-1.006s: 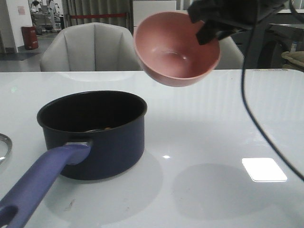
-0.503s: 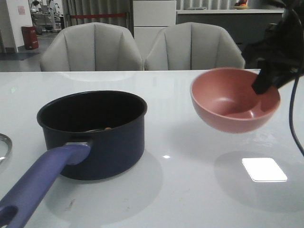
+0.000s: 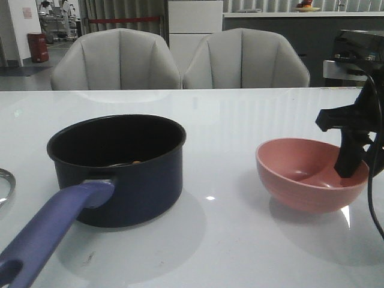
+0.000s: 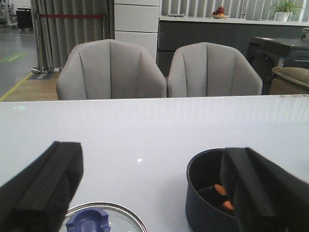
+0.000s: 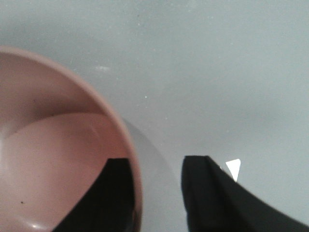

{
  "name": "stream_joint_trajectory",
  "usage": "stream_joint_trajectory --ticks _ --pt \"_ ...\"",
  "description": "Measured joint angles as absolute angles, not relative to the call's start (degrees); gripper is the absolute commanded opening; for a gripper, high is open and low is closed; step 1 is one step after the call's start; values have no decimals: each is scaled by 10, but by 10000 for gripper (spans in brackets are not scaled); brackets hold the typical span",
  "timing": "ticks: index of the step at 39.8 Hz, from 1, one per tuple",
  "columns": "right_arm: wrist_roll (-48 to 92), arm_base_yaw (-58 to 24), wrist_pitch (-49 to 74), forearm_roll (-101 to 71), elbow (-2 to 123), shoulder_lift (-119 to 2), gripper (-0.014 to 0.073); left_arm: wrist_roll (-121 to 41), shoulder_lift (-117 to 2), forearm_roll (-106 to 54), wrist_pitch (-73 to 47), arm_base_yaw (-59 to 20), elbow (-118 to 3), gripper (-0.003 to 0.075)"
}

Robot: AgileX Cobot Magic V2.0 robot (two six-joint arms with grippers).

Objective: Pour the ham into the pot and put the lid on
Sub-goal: 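Carry the empty pink bowl back and lower it onto the table, then release the pink bowl and raise the right gripper away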

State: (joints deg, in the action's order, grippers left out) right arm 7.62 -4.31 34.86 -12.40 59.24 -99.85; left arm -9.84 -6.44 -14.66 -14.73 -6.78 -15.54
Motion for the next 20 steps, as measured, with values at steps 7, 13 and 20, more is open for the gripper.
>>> stream_joint_trajectory --ticks 7,13,20 --pt "79 -43 354 -124 605 -973 509 -98 -64 -147 -147 -68 -155 629" --pt "102 -43 353 -123 604 -901 509 -98 -64 -147 -147 -68 -155 629" --pt "112 -67 298 -123 558 -767 509 -98 -64 -147 -147 -68 -155 629"
